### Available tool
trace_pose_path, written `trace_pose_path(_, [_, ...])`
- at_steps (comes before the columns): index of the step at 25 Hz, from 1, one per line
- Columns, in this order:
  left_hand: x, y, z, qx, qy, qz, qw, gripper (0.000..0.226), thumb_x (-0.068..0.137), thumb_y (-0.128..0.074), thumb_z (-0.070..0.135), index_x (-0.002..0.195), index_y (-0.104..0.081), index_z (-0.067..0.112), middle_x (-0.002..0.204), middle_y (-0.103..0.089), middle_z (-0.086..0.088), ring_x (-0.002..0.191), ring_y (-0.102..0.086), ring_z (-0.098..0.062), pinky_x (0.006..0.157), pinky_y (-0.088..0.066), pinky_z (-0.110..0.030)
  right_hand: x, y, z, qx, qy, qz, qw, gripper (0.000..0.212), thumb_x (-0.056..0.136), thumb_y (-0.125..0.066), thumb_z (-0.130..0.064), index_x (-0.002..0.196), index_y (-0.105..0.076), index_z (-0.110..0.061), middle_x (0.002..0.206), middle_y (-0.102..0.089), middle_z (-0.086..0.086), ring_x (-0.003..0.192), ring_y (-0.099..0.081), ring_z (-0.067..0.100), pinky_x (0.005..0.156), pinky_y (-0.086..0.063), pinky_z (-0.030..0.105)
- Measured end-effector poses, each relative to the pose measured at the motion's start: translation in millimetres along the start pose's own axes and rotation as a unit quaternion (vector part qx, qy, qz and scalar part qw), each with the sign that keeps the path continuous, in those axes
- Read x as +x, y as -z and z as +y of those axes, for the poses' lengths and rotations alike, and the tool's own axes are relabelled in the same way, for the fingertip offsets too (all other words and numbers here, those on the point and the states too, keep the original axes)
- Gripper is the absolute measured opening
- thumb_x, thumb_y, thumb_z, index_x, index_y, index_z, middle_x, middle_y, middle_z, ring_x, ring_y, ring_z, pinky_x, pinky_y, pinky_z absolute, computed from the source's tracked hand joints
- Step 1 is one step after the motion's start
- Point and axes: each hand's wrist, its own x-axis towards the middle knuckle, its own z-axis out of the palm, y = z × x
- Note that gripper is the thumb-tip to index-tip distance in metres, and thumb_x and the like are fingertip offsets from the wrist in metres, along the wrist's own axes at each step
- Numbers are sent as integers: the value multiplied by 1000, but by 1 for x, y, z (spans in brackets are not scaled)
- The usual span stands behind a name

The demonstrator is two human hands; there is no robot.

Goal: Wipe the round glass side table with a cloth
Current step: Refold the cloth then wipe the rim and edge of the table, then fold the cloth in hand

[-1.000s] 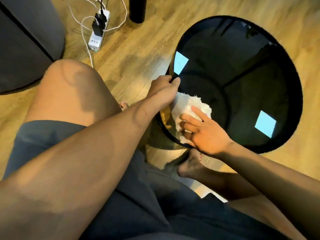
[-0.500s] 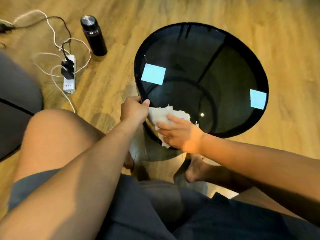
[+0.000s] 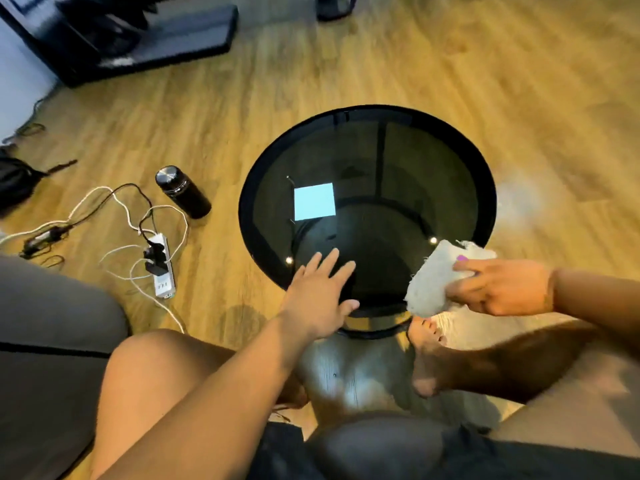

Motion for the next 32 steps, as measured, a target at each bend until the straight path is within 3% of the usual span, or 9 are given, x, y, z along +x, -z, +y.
trace_pose_path(4, [20,10,20,-2,43,-103,994,95,83,-59,68,156,-5,41,168,2,3,151,-1,-43,118,-21,-60,-42,-12,22,82,-118,74,987,15,84,-68,-2,91,-72,-15,103,-60,-4,104,-57,9,99,-51,34])
trace_pose_path(7, [22,7,27,36,48,-121,991,103,78,-66,67,156,-4,40,168,4,2,149,0,-48,116,-23,-61,-72,-19,49,147,-347,79,923,30,72,-77,7,83,-72,-21,98,-64,3,98,-63,31,80,-57,46])
trace_pose_path(9, [23,7,29,39,52,-121,991,103,78,-67,66,156,-4,40,168,4,2,149,0,-49,117,-24,-61,-74,-14,72,270,-535,168,783,18,64,-81,0,78,-75,-11,95,-69,17,95,-63,44,81,-56,41])
trace_pose_path(12, [25,9,29,35,66,-124,989,104,77,-70,64,155,-5,41,168,3,4,149,-1,-48,117,-27,-59,-41,-7,79,462,-723,303,414,26,66,-61,10,76,-68,-13,85,-68,20,77,-69,42,62,-62,36])
trace_pose_path(14, [25,8,30,41,71,-125,989,105,76,-70,65,155,-5,42,168,3,4,149,-2,-47,117,-28,-58,-26,-12,68,535,-714,331,309,25,70,-49,8,82,-62,-10,85,-66,21,78,-69,47,68,-60,59])
trace_pose_path(21, [23,10,23,30,79,-115,990,106,73,-72,65,156,-10,41,168,-2,4,147,-7,-46,116,-31,-57,0,15,28,593,-701,250,308,33,74,-62,-2,107,-61,-8,114,-65,21,102,-65,41,82,-58,54])
trace_pose_path(25, [28,9,25,16,68,-118,990,106,72,-74,65,155,-13,43,168,-3,3,146,-9,-45,116,-29,-59,22,42,-12,644,-691,263,199,23,78,-49,6,77,-51,-18,95,-51,10,91,-52,27,65,-45,32])
trace_pose_path(29, [30,13,30,29,70,-111,991,104,73,-75,63,155,-16,42,167,-6,2,146,-13,-45,116,-29,-56,82,68,-69,739,-625,251,-8,28,76,-38,15,81,-56,-7,88,-57,14,93,-59,32,84,-49,38])
trace_pose_path(32, [17,24,18,5,18,-100,995,88,83,-75,32,155,-25,31,165,-20,-4,148,-23,-39,118,-27,-42,147,103,-95,835,-513,198,12,51,71,-46,16,119,-55,-1,112,-59,19,113,-59,36,102,-49,48])
